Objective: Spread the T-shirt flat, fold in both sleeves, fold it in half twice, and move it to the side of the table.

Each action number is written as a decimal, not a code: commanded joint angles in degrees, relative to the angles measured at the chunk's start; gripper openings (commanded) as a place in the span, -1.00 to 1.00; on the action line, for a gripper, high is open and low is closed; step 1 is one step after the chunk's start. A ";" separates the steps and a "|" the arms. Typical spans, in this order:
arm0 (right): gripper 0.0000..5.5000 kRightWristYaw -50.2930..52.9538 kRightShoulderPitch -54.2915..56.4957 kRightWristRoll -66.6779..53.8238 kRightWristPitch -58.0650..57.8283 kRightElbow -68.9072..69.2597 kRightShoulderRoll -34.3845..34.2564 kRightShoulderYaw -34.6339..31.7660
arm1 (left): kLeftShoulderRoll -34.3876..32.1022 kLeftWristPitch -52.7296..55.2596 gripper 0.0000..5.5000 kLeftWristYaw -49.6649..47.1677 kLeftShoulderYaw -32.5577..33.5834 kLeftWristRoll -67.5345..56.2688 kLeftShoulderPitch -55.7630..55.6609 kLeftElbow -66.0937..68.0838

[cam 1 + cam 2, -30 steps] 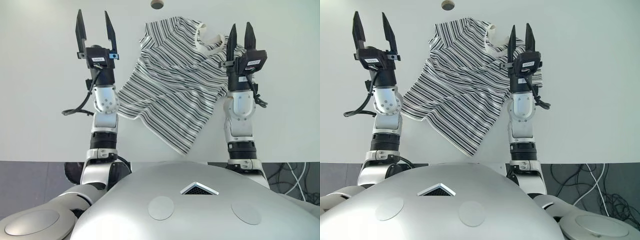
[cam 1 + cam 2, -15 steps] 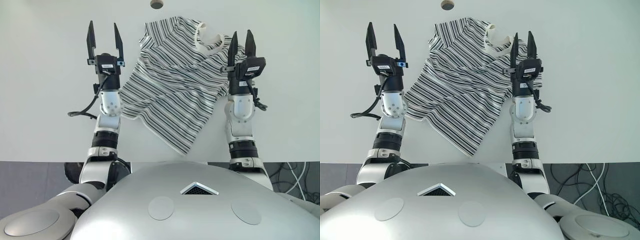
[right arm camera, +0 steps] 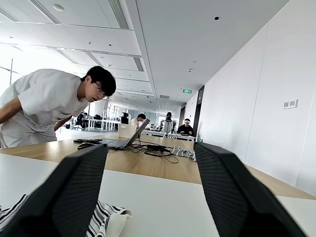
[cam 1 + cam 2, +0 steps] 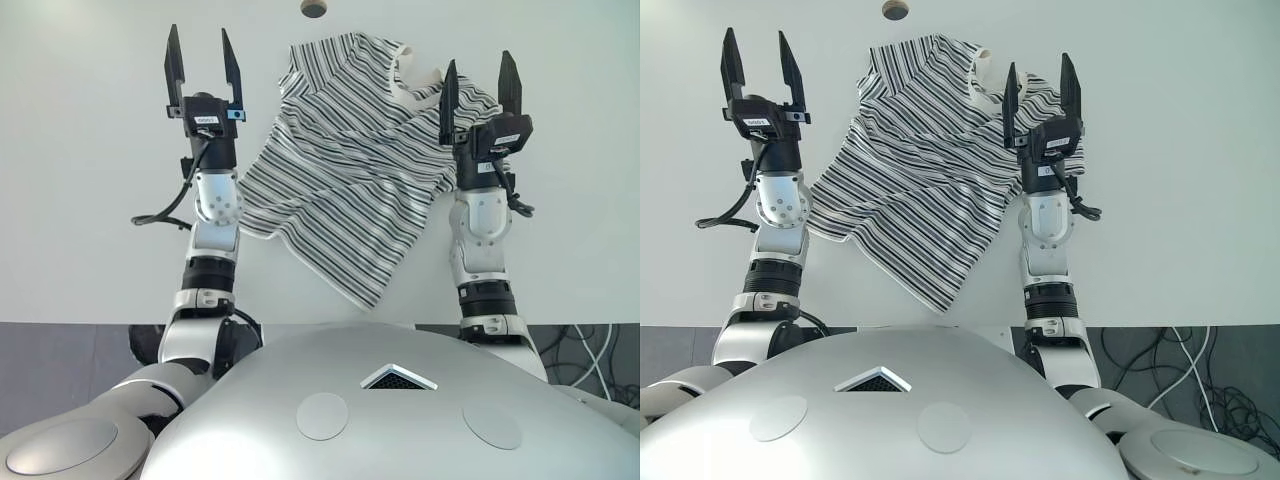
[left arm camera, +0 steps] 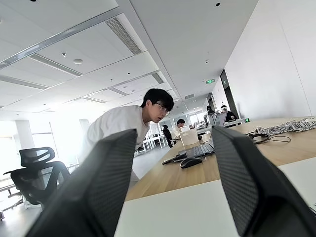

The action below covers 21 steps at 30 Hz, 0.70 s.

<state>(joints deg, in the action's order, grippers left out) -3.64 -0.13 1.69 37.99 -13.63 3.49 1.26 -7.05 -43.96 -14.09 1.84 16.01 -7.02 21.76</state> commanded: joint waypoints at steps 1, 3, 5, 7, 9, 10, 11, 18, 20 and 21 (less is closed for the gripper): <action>0.18 -0.66 0.13 -0.84 -1.35 1.11 -0.20 0.21 | -0.51 1.16 0.01 1.59 -0.60 -0.72 0.14 -1.34; 0.18 -0.76 0.11 -0.89 -1.54 1.23 -0.22 0.09 | -0.46 1.10 0.01 2.47 -0.70 -1.54 0.15 -1.35; 0.18 -0.79 0.25 -0.95 -1.70 1.21 -0.21 -0.19 | -0.37 0.80 0.01 4.10 -0.94 -3.32 0.21 -1.25; 0.18 -0.87 0.29 -0.79 -2.13 1.40 -0.07 -0.24 | -0.51 1.11 0.01 4.44 -0.88 -3.19 0.36 -1.66; 0.18 -1.55 -0.02 0.49 -2.82 2.05 1.17 0.11 | -1.42 2.34 0.01 4.92 -0.86 -1.78 0.65 -2.39; 0.18 -2.87 -0.72 0.06 -3.43 3.37 3.13 -0.54 | -3.42 2.60 0.01 6.11 -1.06 -0.19 1.11 -3.29; 0.18 -4.08 -1.28 -0.33 -4.23 4.61 5.78 -1.96 | -6.17 2.72 0.01 8.11 -1.17 0.92 1.60 -4.42; 0.18 -13.52 1.55 -0.24 -13.44 6.30 23.79 -8.87 | -25.32 -0.87 0.01 26.22 -8.55 7.77 5.49 -8.73; 0.18 -18.49 2.80 -0.85 -16.14 6.12 26.54 -6.95 | -28.14 -1.73 0.01 29.43 -11.10 10.12 6.88 -10.56; 0.18 -20.90 3.59 -1.50 -17.53 5.51 27.51 -6.12 | -28.97 -1.82 0.01 30.24 -11.78 11.03 7.09 -11.01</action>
<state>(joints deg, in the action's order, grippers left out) -19.68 1.11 1.46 23.37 -7.88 28.66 -6.64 -33.51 -45.31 13.73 -8.13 24.63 -0.61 12.37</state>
